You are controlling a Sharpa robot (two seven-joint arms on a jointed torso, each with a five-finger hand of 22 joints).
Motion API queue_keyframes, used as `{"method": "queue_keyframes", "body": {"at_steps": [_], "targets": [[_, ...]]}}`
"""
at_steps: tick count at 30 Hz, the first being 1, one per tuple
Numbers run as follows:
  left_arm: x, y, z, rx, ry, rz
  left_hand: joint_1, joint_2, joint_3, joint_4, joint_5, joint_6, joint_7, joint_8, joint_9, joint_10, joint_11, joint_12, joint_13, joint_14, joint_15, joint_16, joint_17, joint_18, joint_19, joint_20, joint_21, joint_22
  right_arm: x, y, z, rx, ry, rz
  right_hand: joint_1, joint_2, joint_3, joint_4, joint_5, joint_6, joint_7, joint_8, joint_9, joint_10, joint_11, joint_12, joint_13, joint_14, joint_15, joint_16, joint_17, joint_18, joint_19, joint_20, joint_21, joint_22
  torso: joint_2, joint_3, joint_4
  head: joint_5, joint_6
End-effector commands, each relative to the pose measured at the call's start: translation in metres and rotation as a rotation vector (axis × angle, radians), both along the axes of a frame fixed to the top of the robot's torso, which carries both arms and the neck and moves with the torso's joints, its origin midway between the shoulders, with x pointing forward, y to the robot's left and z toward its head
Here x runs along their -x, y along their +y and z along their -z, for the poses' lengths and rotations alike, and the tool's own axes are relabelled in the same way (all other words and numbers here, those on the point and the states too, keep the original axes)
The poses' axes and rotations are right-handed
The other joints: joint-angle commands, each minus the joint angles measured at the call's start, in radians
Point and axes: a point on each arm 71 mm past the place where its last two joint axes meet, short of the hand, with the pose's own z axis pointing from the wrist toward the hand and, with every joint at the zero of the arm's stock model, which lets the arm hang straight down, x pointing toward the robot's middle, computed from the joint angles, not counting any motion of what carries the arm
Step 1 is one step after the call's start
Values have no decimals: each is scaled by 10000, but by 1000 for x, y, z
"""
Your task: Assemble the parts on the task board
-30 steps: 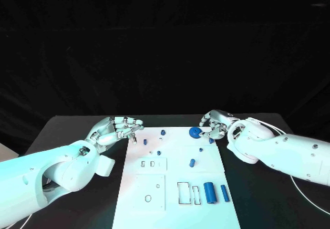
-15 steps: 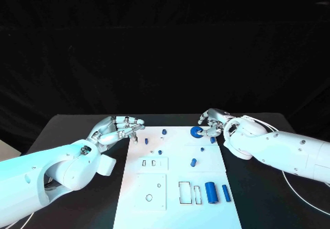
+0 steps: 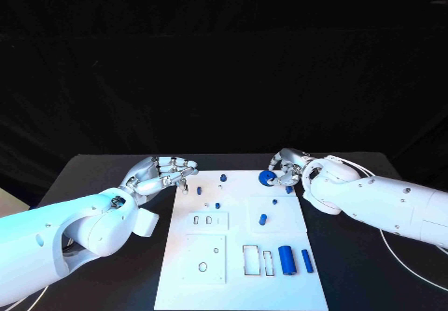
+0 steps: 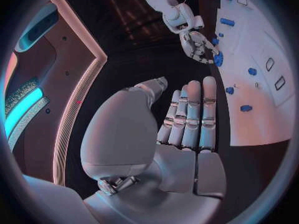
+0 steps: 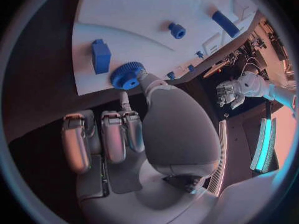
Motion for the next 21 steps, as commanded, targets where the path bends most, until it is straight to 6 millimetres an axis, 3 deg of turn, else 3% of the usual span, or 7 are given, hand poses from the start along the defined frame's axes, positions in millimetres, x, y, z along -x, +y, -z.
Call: {"method": "queue_keyframes", "body": {"at_steps": [1, 6, 21], "targets": [[0, -2, -1, 91, -15, 192, 31, 27, 68, -22, -40, -41, -8, 5, 13, -66, -4, -58, 15, -23, 16, 64, -11, 140, -93, -17, 46, 16, -1, 0, 3, 156, 318, -27, 40, 77, -52, -7, 58, -16, 34, -63, -13, 650, 95, 36, 2194, 822, 64, 37, 1529, -141, 1046, 95, 42, 2635, 1, 2, 13, -16, 8], [0, -2, -1, 84, -12, 183, 31, 27, 68, -22, -40, -41, -8, 5, 13, -66, -4, -58, 15, -23, 16, 64, -11, 140, -93, -17, 46, 16, -3, 1, 4, 184, 410, -34, 78, 124, -39, 7, 95, 20, 33, -56, -13, 671, 95, 57, 2218, 824, 66, 42, 1540, -141, 1046, 100, 42, 2635, 13, 7, 3, 58, -2], [0, -3, -1, 76, -5, 194, 41, 36, 79, -28, -39, -40, -8, 7, 17, -66, -5, -57, 16, -22, 14, 69, -14, 141, -99, -17, 57, 23, -5, 4, 4, 134, 450, -167, 187, 352, 176, 155, 192, 695, -90, 110, -8, 799, -4, 178, 2358, 818, -27, 54, 1548, -141, 1046, 41, 42, 2635, -2, 7, -18, 78, -54]]}}
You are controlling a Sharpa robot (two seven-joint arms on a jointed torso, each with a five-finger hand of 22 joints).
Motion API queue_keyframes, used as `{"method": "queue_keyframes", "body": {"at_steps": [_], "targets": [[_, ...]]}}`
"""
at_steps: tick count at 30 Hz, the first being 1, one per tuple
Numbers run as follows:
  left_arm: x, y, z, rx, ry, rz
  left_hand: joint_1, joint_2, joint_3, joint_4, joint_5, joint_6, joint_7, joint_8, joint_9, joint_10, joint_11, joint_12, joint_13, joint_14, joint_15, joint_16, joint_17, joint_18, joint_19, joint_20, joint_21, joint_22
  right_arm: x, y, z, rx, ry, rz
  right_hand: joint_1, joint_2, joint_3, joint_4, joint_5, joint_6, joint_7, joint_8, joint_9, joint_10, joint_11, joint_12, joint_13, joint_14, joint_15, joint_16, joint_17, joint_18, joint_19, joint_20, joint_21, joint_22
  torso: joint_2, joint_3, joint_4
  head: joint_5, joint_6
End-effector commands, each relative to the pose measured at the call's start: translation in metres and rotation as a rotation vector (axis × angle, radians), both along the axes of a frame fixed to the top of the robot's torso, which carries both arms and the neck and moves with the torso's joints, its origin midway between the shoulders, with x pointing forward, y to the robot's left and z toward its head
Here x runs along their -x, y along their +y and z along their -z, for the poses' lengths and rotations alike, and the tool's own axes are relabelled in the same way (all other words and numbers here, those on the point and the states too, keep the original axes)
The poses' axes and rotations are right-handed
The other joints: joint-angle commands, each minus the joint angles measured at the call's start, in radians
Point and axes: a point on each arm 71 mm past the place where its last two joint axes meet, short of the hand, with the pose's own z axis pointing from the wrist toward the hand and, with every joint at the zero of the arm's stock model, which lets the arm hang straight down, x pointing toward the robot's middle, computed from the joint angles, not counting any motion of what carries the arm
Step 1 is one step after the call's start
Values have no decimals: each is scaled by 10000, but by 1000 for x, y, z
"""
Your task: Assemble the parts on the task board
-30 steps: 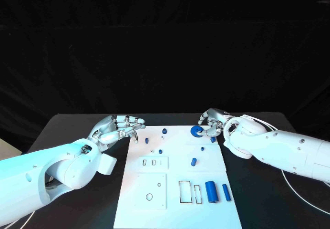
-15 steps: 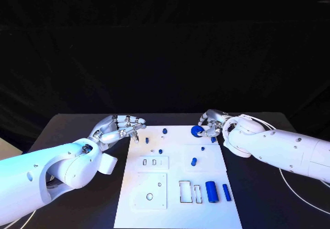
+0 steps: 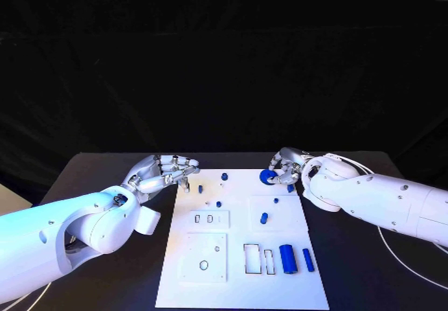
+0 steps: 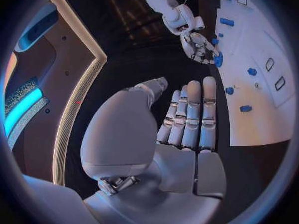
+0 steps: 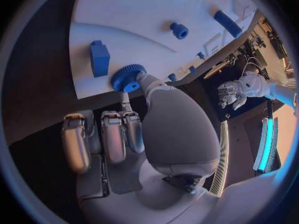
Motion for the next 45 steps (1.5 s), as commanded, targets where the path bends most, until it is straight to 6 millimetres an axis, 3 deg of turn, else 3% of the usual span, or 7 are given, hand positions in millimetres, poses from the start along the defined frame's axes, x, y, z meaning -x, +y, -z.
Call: {"method": "queue_keyframes", "body": {"at_steps": [1, 10, 12, 14, 29, 40, 45], "targets": [[0, -2, -1, 88, -29, 185, 41, 36, 51, 0, -39, -40, -8, 7, 10, -66, -5, -57, 8, -22, 14, 70, -15, 142, -62, 20, 58, 9, 1, 1, 2, 41, 138, -175, 7, 122, 118, 60, 104, 257, -42, 70, 0, 820, -30, 68, 2384, 816, -65, 55, 1550, -142, 1047, 14, 43, 2627, -5, 3, -10, 0, 7], [0, -2, -1, 85, -21, 190, 41, 36, 51, 0, -39, -40, -8, 7, 10, -66, -5, -57, 8, -22, 14, 70, -15, 142, -62, 20, 58, 9, 3, 6, -4, -87, -750, -258, 71, 116, 384, 70, 439, 602, -166, 47, -68, 907, -149, 151, 2477, 821, -205, 61, 1572, -142, 1047, -121, 43, 2627, -4, 0, 10, -1, 40], [0, -2, -1, 83, -19, 188, 41, 36, 51, 0, -39, -40, -8, 7, 10, -66, -5, -57, 8, -22, 14, 70, -15, 142, -62, 20, 58, 9, 4, 8, -7, -144, -1022, -301, -60, 77, 362, 157, -53, 626, -167, 0, -98, 898, -153, 140, 2466, 824, -206, 65, 1585, -142, 1047, -136, 43, 2627, -4, -2, 6, 10, 45], [0, -2, -1, 79, -18, 179, 54, 42, 66, -12, -42, -42, -5, 8, 19, -68, -3, -57, 10, -24, 14, 80, -23, 142, -77, 20, 87, 27, 7, 12, -10, -201, -1418, -421, -67, 75, 375, 166, -133, 634, -169, -20, -111, 901, -156, 142, 2469, 825, -208, 65, 1586, -142, 1047, -141, 43, 2627, -11, 3, -7, 18, 51], [-1, -2, 0, 71, -4, 178, 62, 44, 74, -19, -42, -43, -4, 9, 24, -68, -2, -57, 11, -25, 14, 84, -27, 142, -84, 20, 100, 35, 36, 76, -32, -301, -2973, -2018, 20, 52, 444, 108, -82, 680, -191, -51, -133, 921, -178, 162, 2491, 833, -219, 77, 1622, -142, 1047, -151, 43, 2627, -1, -1, 11, 76, 60], [-1, -6, -1, 140, -39, 329, 22, 1, 58, -13, -49, -59, 6, 4, 40, -71, 7, -56, 15, -36, 24, 100, -45, 139, -122, 26, 149, 66, 48, 121, -17, -134, -2915, -2795, 173, 27, 610, -9, 107, 700, -189, -139, -183, 931, -184, 171, 2503, 835, -219, 79, 1627, -142, 1047, -158, 43, 2627, 9, -12, 38, 71, 81], [-1, -7, -1, 159, -40, 380, 5, -12, 49, -7, -48, -62, 5, 4, 45, -72, 7, -55, 17, -39, 27, 105, -50, 139, -133, 28, 160, 73, 47, 130, -6, 40, -2641, -2847, 176, 22, 628, -16, 139, 705, -187, -150, -189, 928, -182, 167, 2499, 837, -218, 82, 1635, -142, 1047, -158, 43, 2627, 20, -1, 26, 83, 92]]}}
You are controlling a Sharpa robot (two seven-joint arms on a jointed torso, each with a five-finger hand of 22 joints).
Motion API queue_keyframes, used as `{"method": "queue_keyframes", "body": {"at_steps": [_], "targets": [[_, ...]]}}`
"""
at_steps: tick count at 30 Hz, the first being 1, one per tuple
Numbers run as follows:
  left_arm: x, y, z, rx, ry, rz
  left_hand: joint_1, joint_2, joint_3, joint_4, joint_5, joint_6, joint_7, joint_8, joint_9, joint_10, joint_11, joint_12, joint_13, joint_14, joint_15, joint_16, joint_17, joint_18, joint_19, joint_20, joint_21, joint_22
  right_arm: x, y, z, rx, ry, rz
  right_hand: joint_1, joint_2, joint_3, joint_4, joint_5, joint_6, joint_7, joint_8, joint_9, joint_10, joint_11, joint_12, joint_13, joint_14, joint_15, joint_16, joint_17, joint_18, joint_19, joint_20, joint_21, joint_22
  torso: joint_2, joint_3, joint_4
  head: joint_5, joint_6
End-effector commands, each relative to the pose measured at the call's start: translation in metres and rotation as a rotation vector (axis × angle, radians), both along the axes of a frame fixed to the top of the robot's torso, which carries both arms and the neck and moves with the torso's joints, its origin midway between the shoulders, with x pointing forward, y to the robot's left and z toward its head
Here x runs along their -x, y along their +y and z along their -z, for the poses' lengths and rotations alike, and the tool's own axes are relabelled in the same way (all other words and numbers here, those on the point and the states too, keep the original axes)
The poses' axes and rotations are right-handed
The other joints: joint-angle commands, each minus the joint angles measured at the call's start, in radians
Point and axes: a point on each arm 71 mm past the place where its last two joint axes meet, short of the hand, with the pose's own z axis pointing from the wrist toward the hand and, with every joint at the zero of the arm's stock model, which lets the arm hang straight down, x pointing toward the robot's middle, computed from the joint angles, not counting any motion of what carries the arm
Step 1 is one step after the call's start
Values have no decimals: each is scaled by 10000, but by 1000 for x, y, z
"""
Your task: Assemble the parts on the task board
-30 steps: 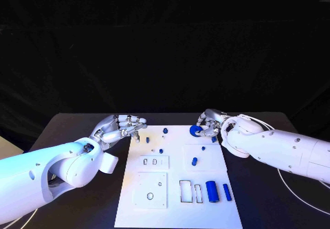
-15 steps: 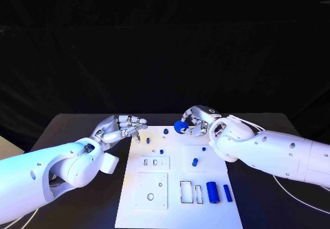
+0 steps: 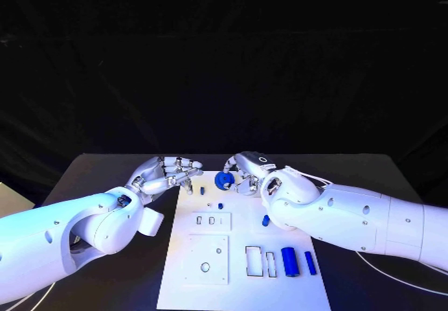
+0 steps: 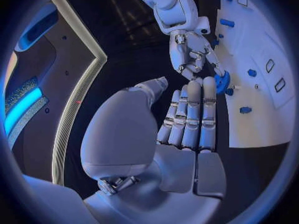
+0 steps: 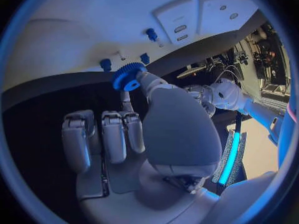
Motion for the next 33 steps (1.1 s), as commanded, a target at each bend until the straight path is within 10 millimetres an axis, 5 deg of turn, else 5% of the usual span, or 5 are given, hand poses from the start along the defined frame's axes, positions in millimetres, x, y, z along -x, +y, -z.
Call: {"method": "queue_keyframes", "body": {"at_steps": [1, 33], "targets": [[1, -3, -2, 135, -68, 269, 5, -11, 21, 22, -48, -62, 5, 4, 15, -72, 7, -55, 10, -39, 27, 67, -12, 140, -78, 15, 43, 13, -1, 3, 5, 389, -80, 38, 83, 20, 60, -2, 66, 67, -12, -27, -4, 927, -72, 52, 2501, 849, -56, 41, 1620, -143, 1046, -83, 44, 2633, 8, 5, -8, 17, 3], [0, -5, -1, 119, -12, 295, -6, -8, 23, 27, -42, -65, 0, 5, 25, -73, 4, -54, 13, -42, 27, 77, -21, 141, -99, 18, 65, 27, -12, 11, 22, 1094, 381, 233, -38, -58, 62, 41, -42, 55, 16, -104, -42, 897, -47, 16, 2467, 848, -37, 39, 1615, -143, 1046, -71, 44, 2633, 1, 10, -21, 119, -80]]}}
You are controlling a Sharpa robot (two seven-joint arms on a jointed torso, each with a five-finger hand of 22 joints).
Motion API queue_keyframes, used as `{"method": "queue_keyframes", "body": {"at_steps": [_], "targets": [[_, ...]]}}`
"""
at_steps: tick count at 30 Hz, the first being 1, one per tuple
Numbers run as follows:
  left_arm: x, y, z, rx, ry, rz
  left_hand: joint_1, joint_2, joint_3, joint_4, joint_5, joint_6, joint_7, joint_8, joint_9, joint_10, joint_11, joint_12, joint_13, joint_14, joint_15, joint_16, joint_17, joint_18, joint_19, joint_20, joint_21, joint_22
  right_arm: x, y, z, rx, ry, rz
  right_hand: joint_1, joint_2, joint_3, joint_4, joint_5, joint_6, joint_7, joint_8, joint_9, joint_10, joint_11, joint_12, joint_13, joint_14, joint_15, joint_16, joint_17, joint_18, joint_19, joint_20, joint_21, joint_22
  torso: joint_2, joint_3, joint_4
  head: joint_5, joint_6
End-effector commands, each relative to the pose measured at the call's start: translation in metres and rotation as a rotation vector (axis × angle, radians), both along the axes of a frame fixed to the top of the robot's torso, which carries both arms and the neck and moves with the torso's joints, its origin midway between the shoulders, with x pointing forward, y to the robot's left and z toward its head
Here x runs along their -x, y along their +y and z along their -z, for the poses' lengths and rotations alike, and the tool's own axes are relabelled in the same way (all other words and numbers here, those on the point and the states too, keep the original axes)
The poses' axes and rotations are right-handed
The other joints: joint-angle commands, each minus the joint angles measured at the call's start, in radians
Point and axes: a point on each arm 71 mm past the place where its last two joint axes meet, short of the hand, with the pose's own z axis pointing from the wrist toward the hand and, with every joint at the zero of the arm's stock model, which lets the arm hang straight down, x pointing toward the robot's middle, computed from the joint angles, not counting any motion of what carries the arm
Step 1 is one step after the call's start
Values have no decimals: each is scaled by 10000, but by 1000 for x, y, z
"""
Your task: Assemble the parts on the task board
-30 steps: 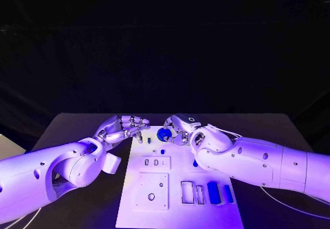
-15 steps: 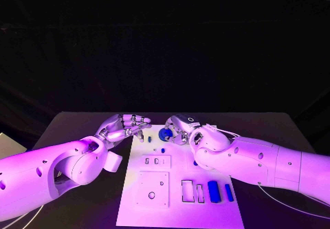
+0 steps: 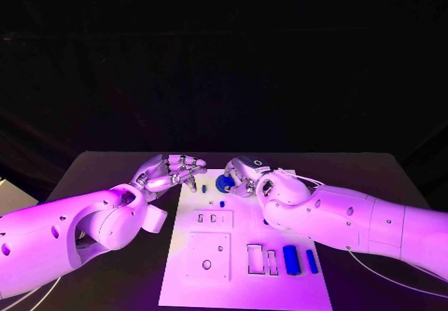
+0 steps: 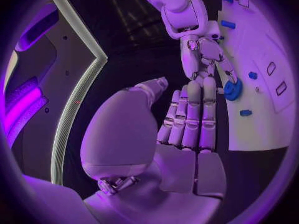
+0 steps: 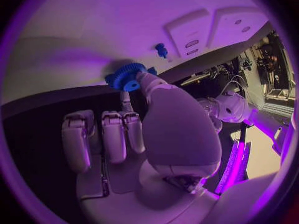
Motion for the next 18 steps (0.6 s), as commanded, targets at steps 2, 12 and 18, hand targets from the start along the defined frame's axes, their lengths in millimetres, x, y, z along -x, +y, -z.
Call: {"method": "queue_keyframes", "body": {"at_steps": [2, 12, 18], "targets": [[1, -2, -1, 91, -27, 195, -7, -8, 23, 26, -42, -65, 0, 4, 16, -73, 4, -54, 16, -43, 27, 38, -8, 140, -48, -4, 65, 9, 0, 1, 3, 374, 186, -52, -69, -62, 39, 32, -71, 75, 0, -9, -23, 872, -40, -12, 2438, 843, -32, 33, 1599, -143, 1046, -67, 44, 2627, 2, 1, -3, 4, -9], [0, -2, -1, 80, -13, 185, 13, 15, 47, 16, -32, -66, -2, 7, 27, -77, 2, -54, 18, -49, 24, 45, -19, 143, -67, -3, 88, 22, -1, 4, 4, 366, 195, 12, -129, -119, 48, 50, -162, -74, 59, -161, -86, 772, 5, -129, 2326, 837, 10, 26, 1581, -143, 1046, -39, 44, 2627, -2, -5, -9, -5, -1], [0, -2, -1, 70, 2, 180, 13, 15, 47, 16, -32, -66, -2, 7, 27, -77, 2, -54, 18, -49, 24, 45, -19, 143, -67, -3, 88, 22, -2, 5, 4, 329, 201, 56, -245, -197, -40, 109, -492, -501, 208, -561, -224, 522, 137, -414, 2063, 830, 159, 20, 1569, -143, 1046, 89, 44, 2627, -2, 0, -6, -12, 4]]}}
